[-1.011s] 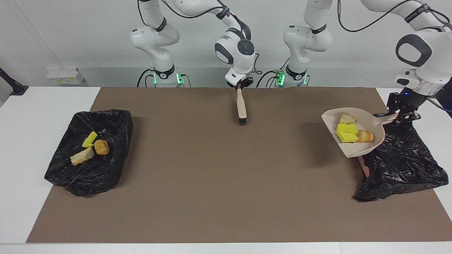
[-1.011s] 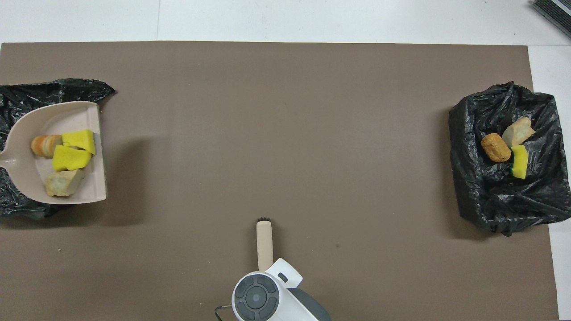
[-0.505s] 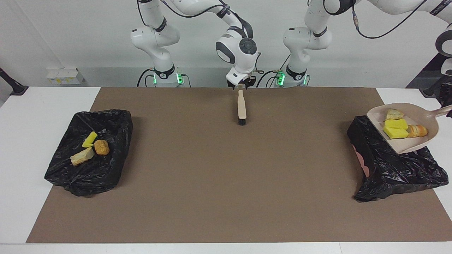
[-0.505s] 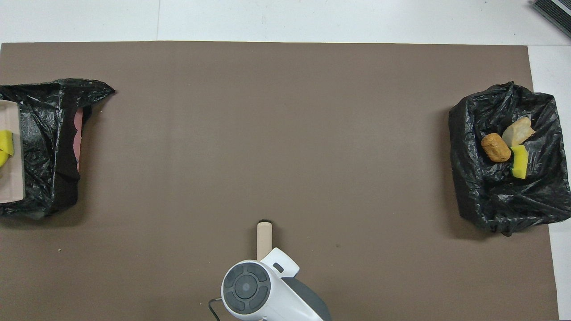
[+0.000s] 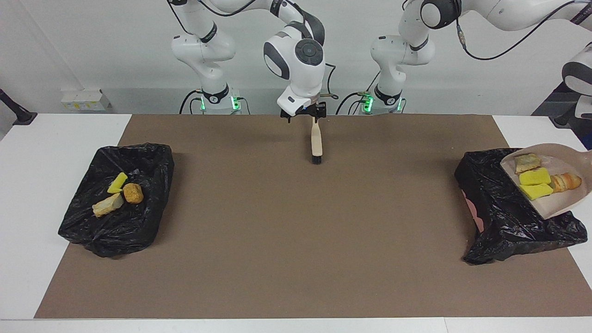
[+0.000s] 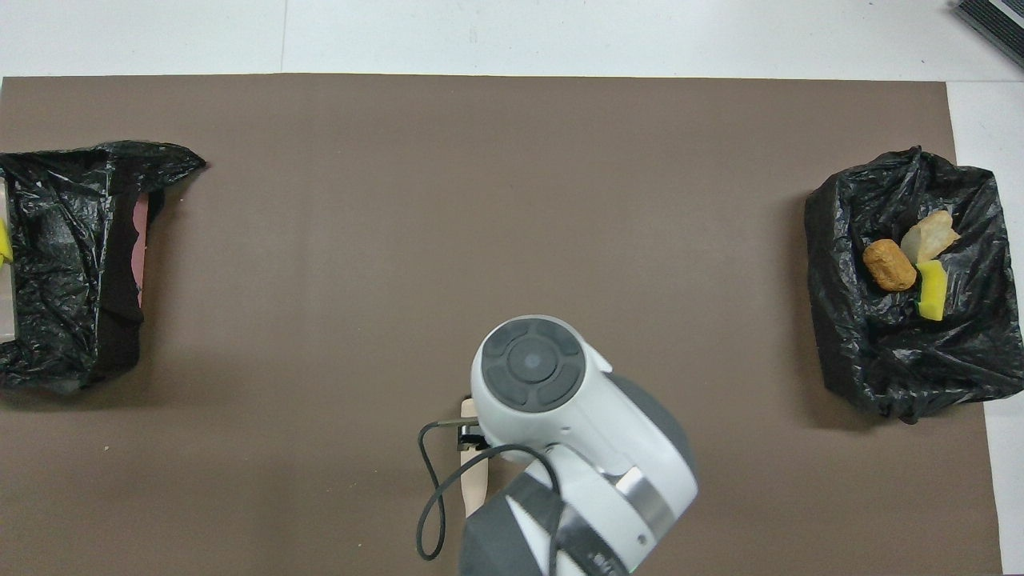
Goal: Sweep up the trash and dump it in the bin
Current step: 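Tip the dustpan into the bag while the right gripper sets the brush down, then bring the empty dustpan back while the right gripper withdraws to its bag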
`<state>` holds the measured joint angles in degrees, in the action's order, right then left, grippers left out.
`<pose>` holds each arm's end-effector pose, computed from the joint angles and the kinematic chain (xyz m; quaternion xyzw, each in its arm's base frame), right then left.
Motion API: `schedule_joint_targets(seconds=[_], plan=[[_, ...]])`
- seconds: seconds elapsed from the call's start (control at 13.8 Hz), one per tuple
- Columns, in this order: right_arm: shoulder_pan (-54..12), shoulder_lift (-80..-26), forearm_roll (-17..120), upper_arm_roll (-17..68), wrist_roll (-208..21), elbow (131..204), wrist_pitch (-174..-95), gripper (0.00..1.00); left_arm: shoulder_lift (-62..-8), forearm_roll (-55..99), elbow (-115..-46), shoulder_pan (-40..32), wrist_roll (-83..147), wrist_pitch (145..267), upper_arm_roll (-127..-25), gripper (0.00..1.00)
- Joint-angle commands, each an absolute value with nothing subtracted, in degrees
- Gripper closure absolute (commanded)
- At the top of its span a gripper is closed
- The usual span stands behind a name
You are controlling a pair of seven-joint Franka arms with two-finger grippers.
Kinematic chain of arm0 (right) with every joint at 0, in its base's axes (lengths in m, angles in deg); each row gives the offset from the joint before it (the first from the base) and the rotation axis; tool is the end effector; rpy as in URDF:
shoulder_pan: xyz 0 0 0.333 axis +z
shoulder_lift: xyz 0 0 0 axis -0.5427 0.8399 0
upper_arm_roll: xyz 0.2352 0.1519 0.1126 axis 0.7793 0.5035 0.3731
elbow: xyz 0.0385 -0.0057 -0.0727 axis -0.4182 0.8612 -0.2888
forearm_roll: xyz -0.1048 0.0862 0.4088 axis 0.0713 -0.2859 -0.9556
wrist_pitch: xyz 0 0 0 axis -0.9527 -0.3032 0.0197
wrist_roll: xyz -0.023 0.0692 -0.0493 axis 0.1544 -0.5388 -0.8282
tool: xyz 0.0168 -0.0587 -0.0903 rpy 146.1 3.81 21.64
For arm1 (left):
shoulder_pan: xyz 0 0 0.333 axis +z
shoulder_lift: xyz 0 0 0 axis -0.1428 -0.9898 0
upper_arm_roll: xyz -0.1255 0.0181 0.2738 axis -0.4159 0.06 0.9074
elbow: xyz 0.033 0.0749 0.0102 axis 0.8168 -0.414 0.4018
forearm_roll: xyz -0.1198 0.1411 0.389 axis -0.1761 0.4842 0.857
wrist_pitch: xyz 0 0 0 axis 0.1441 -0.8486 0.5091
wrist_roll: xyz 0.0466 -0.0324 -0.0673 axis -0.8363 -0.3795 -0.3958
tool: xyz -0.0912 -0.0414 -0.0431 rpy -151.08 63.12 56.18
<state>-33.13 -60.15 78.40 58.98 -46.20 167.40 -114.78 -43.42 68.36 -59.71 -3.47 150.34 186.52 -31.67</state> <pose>0.4612 0.3881 0.4340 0.9913 0.0077 -0.1313 0.0061 0.6277 0.3115 0.5199 -0.7082 0.6386 0.1910 0.2327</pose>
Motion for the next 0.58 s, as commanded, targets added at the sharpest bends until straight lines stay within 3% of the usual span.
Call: schedule_joint_targets(seconds=[0.0, 0.51], plan=[[-37.69, -58.95, 82.59, 59.71, -54.49, 159.32, -107.08, 0.00, -43.31, 75.92, -59.62, -5.06, 145.37, 187.29, -31.12, 1.00], [-46.49, -59.83, 87.18, 59.71, -69.11, 152.00, -99.85, 0.00, -42.26, 92.73, -59.71, -8.83, 139.02, 182.03, -31.20, 1.00]])
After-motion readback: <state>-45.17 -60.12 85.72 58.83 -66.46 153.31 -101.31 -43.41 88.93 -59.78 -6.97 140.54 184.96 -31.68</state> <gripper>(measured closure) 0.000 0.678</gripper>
